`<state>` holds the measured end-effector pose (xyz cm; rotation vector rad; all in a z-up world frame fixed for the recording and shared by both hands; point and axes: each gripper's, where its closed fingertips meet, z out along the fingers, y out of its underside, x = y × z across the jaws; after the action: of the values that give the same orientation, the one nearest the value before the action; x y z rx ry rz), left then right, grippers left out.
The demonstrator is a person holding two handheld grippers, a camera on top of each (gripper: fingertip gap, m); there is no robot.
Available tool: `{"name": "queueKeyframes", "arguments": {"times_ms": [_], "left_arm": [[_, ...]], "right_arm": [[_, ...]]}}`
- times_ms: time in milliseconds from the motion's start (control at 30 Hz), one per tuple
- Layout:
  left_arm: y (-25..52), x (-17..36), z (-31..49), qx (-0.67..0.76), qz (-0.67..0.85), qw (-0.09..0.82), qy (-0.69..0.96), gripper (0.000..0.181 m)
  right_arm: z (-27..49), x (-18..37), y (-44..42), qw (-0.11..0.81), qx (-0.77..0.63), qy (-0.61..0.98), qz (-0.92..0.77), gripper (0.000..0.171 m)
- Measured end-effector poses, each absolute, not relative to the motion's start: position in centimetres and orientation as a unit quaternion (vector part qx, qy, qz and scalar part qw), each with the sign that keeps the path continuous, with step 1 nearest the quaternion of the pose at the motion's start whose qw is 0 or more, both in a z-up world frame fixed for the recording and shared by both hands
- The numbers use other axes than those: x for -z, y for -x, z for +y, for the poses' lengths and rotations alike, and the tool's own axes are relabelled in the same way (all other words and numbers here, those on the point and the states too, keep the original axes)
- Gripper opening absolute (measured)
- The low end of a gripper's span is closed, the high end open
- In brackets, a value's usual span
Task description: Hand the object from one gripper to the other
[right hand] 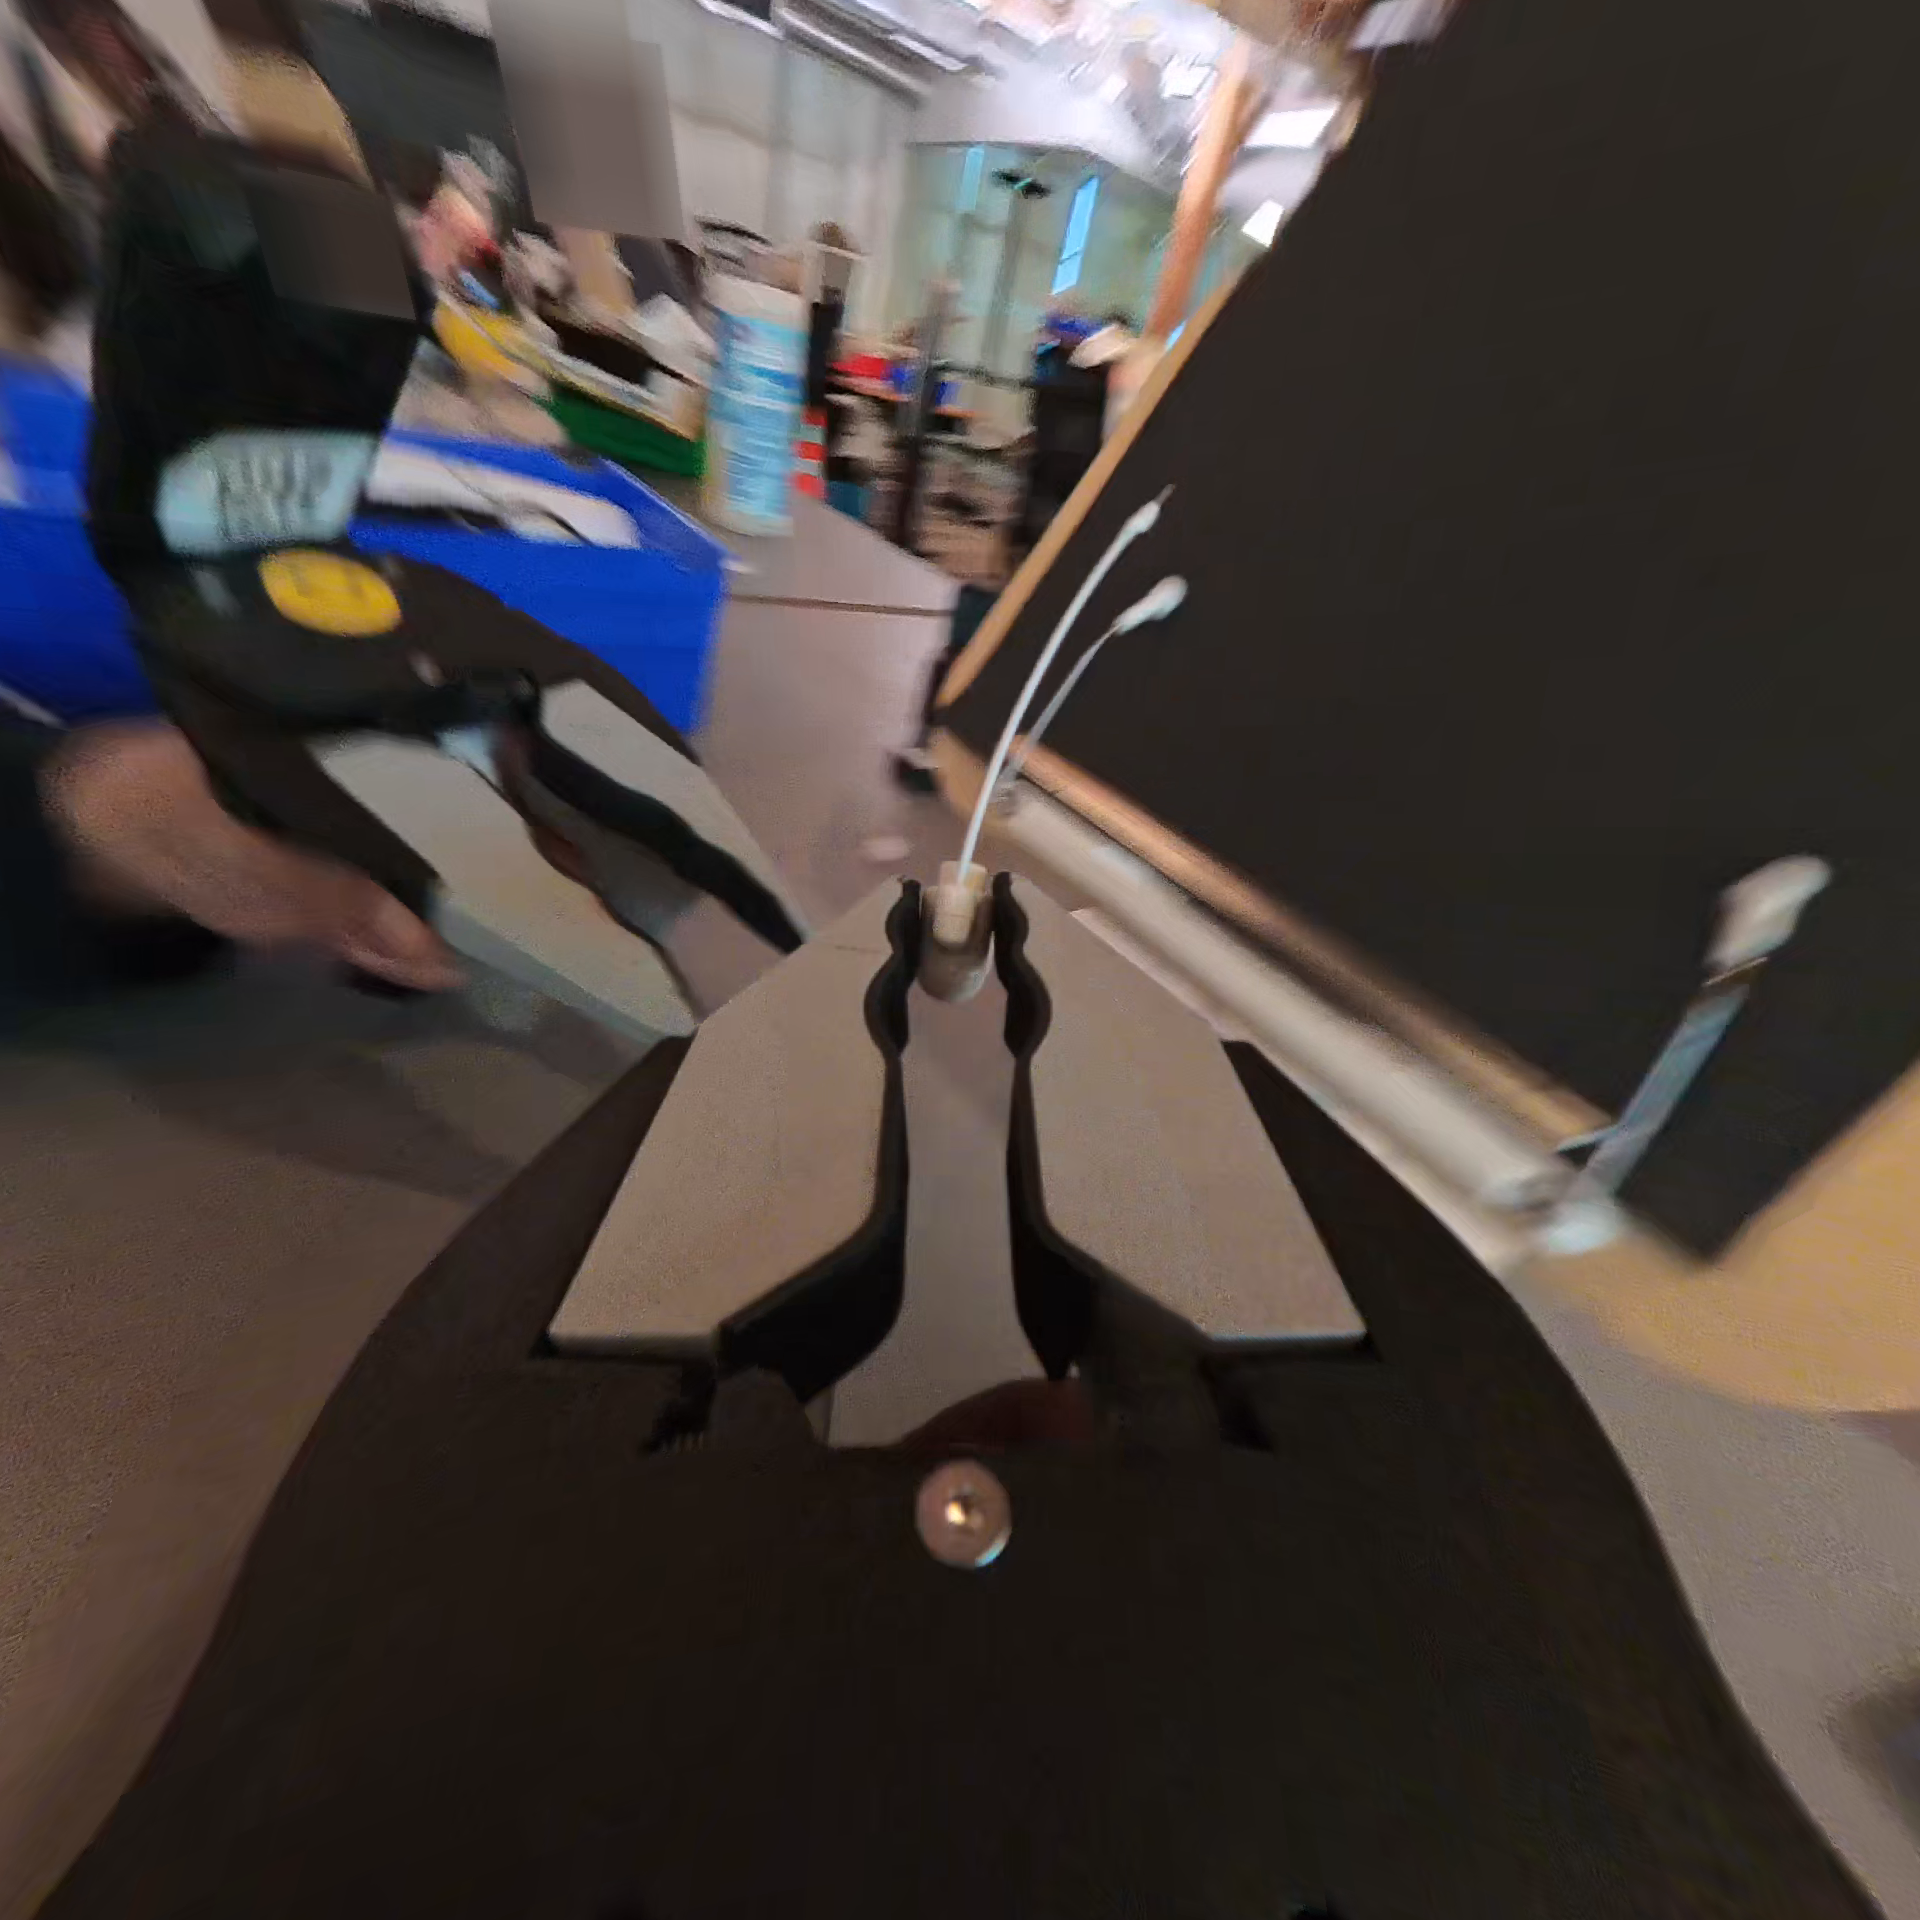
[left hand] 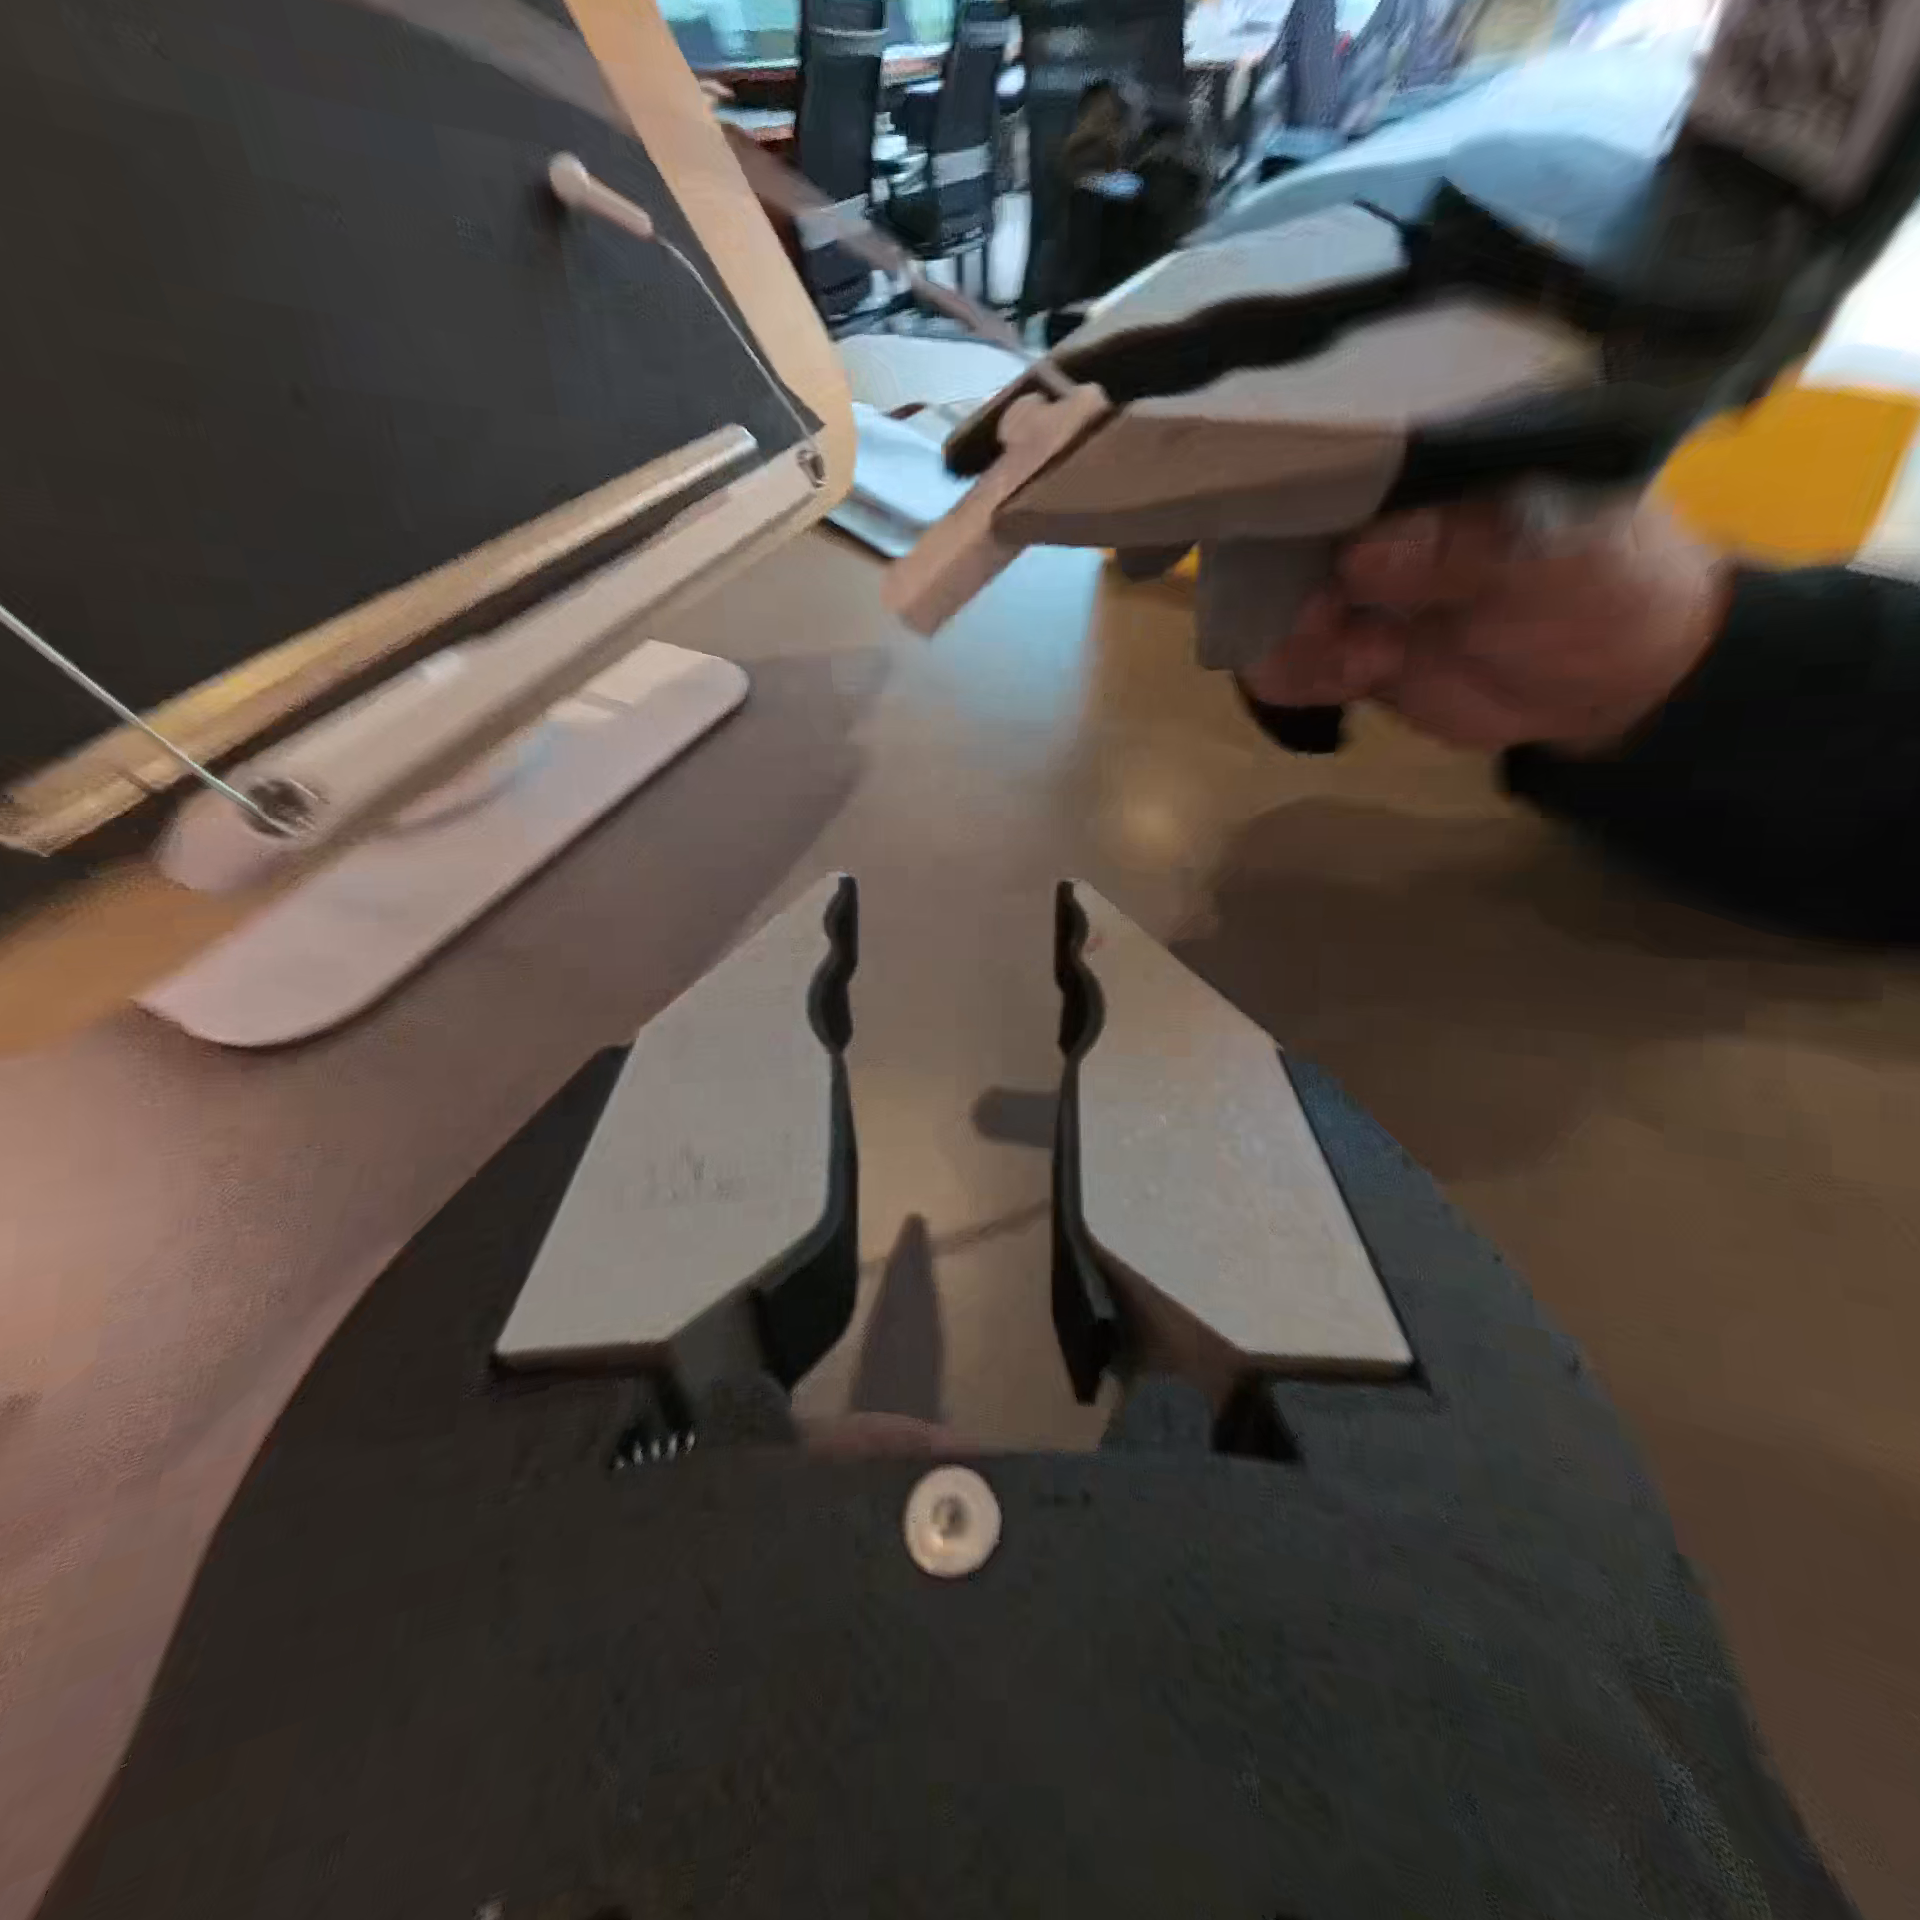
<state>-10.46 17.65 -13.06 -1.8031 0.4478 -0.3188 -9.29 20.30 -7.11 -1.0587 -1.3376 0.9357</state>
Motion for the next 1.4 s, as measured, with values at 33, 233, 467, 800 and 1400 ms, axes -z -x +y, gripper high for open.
{"name": "queueKeyframes", "arguments": {"times_ms": [33,233,467,800,1400], "left_arm": [[10.2,12.7,17.5,0.195,0.169,0.582,0.771,0.040],[11.6,9.5,16.8,0.396,0.062,0.590,0.701,0.037],[12.0,9.2,16.3,0.224,0.170,0.637,0.718,0.044],[9.1,12.1,16.9,-0.300,0.431,0.591,0.612,0.043],[9.8,10.7,16.8,0.010,0.279,0.649,0.707,0.013]], "right_arm": [[20.0,6.7,8.9,0.619,-0.328,0.400,-0.591,0.011],[15.3,7.0,9.5,0.716,-0.170,0.209,-0.643,0.011],[15.6,6.9,9.7,0.597,-0.356,0.353,-0.626,0.011],[18.1,8.8,9.0,0.214,-0.613,0.592,-0.477,0.011],[18.5,10.9,8.2,0.290,-0.492,0.562,-0.599,0.047]]}}
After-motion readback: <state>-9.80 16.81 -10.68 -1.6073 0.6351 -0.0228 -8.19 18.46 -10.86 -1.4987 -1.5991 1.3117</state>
